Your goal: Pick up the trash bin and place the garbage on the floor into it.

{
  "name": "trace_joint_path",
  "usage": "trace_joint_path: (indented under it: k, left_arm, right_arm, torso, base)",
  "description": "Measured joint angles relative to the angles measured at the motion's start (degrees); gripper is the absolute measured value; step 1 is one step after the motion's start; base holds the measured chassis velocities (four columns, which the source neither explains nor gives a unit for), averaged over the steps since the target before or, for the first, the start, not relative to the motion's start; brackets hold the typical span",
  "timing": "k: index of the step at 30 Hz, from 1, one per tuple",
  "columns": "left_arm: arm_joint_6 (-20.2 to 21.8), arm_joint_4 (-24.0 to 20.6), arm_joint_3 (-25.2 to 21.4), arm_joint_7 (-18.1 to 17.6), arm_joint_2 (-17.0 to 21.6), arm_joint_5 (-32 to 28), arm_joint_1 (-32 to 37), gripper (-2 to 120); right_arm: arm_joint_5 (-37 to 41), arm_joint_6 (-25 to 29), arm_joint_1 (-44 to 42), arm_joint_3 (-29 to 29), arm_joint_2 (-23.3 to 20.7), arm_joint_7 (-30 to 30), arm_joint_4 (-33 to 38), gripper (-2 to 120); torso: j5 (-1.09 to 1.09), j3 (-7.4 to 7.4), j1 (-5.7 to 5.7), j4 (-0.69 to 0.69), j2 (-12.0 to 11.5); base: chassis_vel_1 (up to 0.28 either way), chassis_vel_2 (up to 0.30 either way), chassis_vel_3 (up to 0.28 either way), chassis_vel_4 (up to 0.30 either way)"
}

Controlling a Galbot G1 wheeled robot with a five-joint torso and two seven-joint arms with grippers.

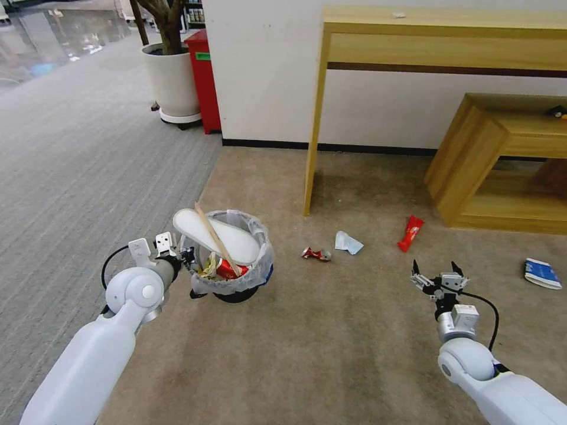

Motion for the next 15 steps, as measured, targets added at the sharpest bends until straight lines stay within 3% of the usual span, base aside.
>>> trace_joint_path:
  k: [9,15]
  left_arm:
    - [-0.06,-0.46,-0.13,0.06,-0.15,0.22,0.48,0]
    - [-0.11,-0.71,-0.13,0.03,-0.62,0.53,0.65,0]
  right_arm:
    - [-1.16,-0.05,1.10,-2.72,0.57,0.22,0.18,100]
    - [-2.02,-0.33,2.87,-6.04,0.67,0.62,0.43,100]
  torso:
    - [-0.01,0.00,0.00,-0.05,0.00]
    - [-0.02,-0.01,-0.01,0.02,0.00]
  base:
    - [-0.036,-0.040,0.014,0.009]
    - [0.000,0.000,0.000,0.000]
